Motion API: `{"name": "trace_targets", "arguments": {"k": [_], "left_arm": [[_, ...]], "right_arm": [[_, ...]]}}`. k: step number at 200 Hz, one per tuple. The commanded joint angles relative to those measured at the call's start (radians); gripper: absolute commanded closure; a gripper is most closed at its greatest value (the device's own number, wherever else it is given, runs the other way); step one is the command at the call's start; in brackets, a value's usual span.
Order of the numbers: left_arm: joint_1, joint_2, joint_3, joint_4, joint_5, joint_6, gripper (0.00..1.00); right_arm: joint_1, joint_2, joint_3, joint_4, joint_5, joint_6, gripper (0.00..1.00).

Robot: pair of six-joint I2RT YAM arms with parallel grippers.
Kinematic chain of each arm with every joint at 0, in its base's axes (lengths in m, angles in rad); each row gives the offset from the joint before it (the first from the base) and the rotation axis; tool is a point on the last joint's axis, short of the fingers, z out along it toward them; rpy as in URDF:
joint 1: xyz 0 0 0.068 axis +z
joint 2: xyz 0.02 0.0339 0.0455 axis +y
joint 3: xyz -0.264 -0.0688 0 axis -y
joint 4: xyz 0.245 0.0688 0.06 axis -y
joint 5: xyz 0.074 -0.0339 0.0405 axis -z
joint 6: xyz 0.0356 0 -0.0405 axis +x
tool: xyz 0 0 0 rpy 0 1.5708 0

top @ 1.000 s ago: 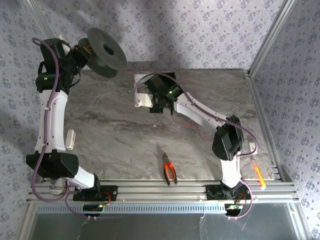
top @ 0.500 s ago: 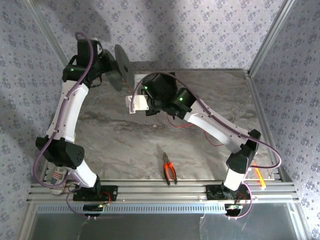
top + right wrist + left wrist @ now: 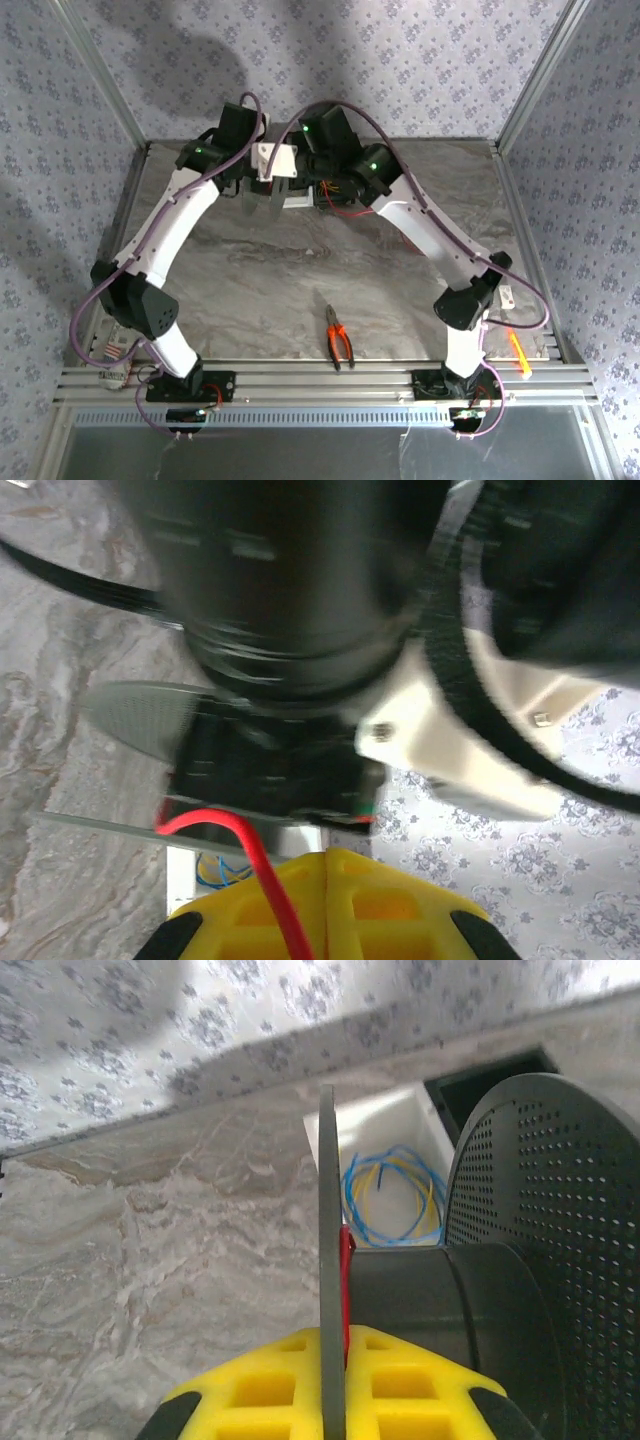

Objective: Wrap the cables

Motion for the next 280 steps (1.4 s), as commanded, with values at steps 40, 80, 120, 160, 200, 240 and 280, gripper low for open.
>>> {"name": "trace_targets", "arguments": {"k": [40,80,120,160,200,240,280], "left_arm": [[-0.014,-0.077,-0.095,-0.093,-0.017,0.174,1.00],[-0.015,-0.134,-0.122,-0.149,0.128,0.256,1.00],[-0.013,-0.182,-0.097,-0.187,0.298,0.342,1.00],[0.051,-0.269,-0.098,-0.066,0.498,0.299,1.00],[0.184,-0.342,-0.094,0.052,0.727,0.187,1.00],[0.271,-0.361,-0.090,0.133,0.820,0.077,1.00],[0.371,-0.382,-0.121,0.266,0.883,-0.081,1.00]], "right_arm": [[-0.186,0.122,0.254,0.047,-0.131,0.110,1.00],[-0.301,0.191,0.273,0.037,-0.190,0.178,1.00],[-0.391,0.247,0.271,0.028,-0.261,0.241,1.00],[-0.469,0.263,0.214,0.035,-0.394,0.324,1.00],[-0.515,0.186,-0.018,0.176,-0.481,0.416,0.83],[-0.547,0.119,-0.228,0.304,-0.536,0.501,0.84],[-0.563,0.090,-0.354,0.351,-0.543,0.525,0.86]]}}
